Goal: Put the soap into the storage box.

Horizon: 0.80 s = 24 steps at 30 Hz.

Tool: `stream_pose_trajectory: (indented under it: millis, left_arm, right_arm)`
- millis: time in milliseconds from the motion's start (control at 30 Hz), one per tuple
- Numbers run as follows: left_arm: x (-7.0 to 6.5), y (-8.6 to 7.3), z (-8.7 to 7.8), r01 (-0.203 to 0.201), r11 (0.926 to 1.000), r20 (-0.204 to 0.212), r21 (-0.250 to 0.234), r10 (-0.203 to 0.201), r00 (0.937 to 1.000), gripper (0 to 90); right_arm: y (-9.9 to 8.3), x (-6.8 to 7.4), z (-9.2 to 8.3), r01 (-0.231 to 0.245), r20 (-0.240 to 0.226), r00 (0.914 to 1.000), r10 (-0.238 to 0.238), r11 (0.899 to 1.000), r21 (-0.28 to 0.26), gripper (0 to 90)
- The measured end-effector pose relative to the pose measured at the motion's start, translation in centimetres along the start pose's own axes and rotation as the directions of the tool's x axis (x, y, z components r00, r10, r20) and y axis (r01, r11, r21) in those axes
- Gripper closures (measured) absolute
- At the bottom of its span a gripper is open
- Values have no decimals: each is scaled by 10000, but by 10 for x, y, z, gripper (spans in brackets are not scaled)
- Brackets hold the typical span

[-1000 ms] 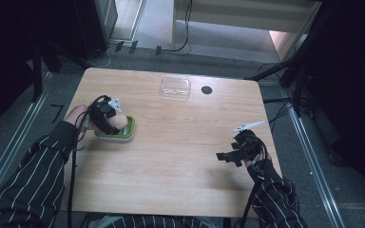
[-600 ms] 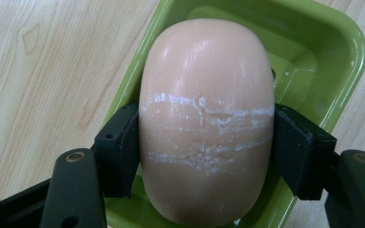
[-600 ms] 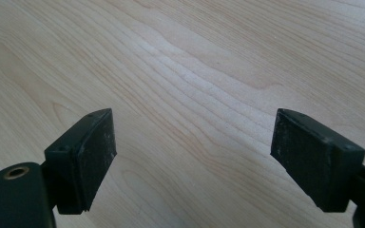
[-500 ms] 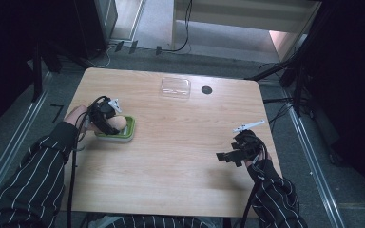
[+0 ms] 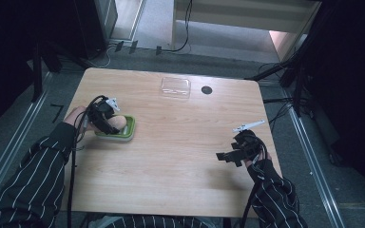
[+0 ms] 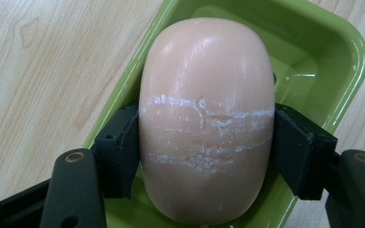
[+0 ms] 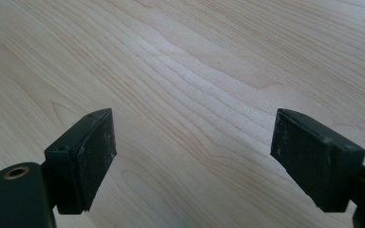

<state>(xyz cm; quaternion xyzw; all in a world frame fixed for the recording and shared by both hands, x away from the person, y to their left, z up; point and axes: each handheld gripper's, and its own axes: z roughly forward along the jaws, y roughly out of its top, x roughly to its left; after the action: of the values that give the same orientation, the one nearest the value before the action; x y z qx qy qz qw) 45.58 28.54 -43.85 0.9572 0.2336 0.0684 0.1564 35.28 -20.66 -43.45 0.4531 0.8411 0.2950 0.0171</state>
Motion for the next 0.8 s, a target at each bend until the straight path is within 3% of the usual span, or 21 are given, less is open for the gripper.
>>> stream_pose_trajectory:
  millis: [300, 800]
  left_arm:
    - [2, -3, 0, 246, 9996, 202, -104, -244, 9995, 325]
    - [2, -3, -4, 434, 9988, 110, -239, -431, 9990, 295]
  right_arm:
    - [0, 0, 0, 9, -4, 10000, -9, 10000, -12, 160]
    - [0, 0, 0, 12, -11, 10000, -12, 10000, -21, 160]
